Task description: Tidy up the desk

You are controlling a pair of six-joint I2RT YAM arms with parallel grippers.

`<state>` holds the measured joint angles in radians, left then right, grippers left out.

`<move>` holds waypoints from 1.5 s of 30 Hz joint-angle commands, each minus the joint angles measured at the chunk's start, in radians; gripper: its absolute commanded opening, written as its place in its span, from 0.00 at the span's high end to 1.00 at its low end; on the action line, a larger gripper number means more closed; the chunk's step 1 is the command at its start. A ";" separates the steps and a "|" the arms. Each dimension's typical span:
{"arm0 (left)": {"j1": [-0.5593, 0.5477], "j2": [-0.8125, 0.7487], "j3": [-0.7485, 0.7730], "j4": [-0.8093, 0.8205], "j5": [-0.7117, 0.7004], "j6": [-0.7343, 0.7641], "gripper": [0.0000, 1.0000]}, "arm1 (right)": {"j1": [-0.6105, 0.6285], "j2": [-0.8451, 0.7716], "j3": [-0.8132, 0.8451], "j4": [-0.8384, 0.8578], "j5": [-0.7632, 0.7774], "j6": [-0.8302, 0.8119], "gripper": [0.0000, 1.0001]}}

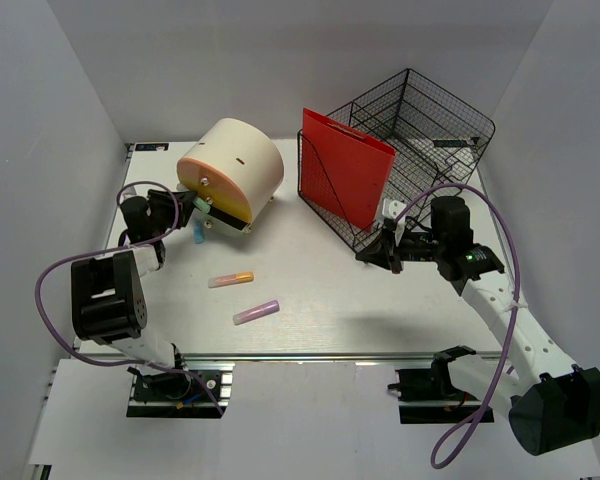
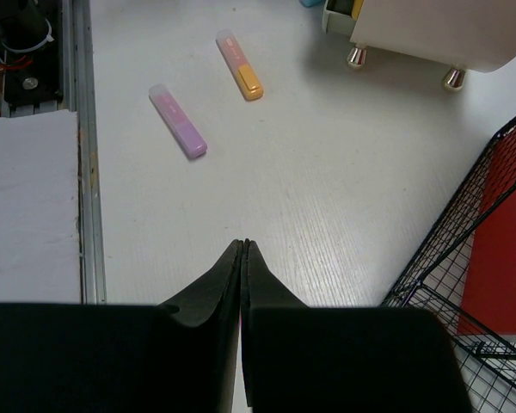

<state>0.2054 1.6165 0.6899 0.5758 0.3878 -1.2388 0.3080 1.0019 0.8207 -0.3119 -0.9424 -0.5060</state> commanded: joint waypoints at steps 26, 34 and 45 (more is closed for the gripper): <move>-0.012 -0.084 0.019 -0.090 0.017 0.030 0.41 | -0.009 -0.006 0.008 -0.003 -0.027 -0.020 0.97; -0.003 -0.105 0.011 -0.111 0.023 0.044 0.41 | -0.010 -0.008 0.008 -0.003 -0.030 -0.020 0.97; 0.015 -0.303 0.074 -0.371 0.069 0.226 0.65 | -0.009 -0.009 0.008 -0.006 -0.032 -0.028 0.97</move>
<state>0.2142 1.4174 0.7094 0.3599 0.4339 -1.1320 0.3012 1.0023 0.8207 -0.3149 -0.9463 -0.5140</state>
